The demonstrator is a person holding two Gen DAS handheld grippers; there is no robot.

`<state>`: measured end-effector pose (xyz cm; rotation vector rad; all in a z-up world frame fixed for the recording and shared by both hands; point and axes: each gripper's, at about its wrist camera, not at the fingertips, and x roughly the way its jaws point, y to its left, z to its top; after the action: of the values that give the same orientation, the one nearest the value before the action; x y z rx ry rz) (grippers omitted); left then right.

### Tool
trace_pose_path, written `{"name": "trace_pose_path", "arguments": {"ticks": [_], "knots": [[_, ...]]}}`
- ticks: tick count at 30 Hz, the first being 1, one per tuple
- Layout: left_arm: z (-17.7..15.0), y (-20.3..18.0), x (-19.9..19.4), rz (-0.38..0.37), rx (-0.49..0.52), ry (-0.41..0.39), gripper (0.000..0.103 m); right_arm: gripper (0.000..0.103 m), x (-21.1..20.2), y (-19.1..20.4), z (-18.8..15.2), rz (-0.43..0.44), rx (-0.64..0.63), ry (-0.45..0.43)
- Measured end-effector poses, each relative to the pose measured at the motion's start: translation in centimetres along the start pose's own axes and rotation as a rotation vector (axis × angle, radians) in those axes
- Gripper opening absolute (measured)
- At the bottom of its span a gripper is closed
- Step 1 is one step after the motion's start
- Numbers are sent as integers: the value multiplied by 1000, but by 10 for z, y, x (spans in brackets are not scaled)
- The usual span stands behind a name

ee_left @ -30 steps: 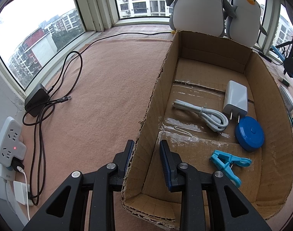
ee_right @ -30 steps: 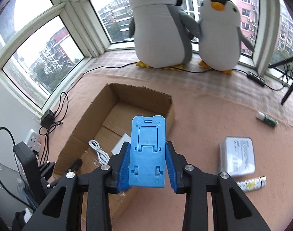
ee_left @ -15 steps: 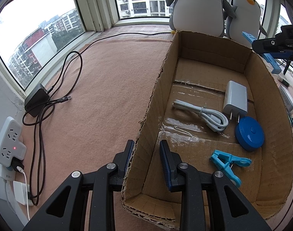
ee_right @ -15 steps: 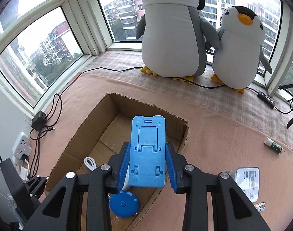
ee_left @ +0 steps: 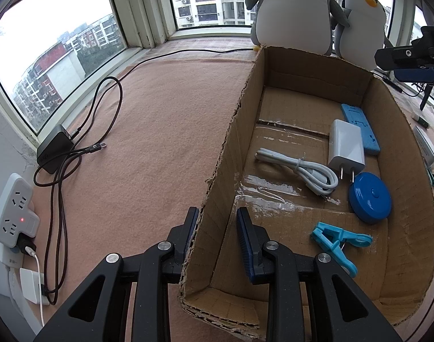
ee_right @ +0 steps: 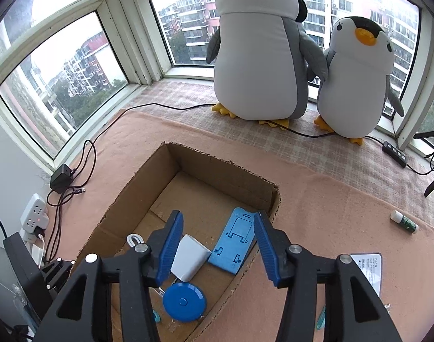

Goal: Organize rigid objects
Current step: 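Move the right gripper to the black pen and close on it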

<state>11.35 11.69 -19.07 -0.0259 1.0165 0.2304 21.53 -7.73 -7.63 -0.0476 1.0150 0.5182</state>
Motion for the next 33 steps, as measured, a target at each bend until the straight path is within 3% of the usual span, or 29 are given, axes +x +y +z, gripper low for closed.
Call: {"name": "trace_pose_path", "arguments": {"ticks": [8, 18, 23, 33], "knots": [[0, -1, 0, 1, 2, -1, 29, 49, -28, -19, -8, 2, 25, -25], [0, -2, 0, 3, 7, -2, 29, 49, -79, -87, -43, -32, 124, -27], [0, -2, 0, 6, 10, -1, 29, 49, -96, -113, -78, -61, 190, 29], [0, -1, 1, 11, 16, -2, 29, 49, -99, -138, -164, -20, 415, 182]]}}
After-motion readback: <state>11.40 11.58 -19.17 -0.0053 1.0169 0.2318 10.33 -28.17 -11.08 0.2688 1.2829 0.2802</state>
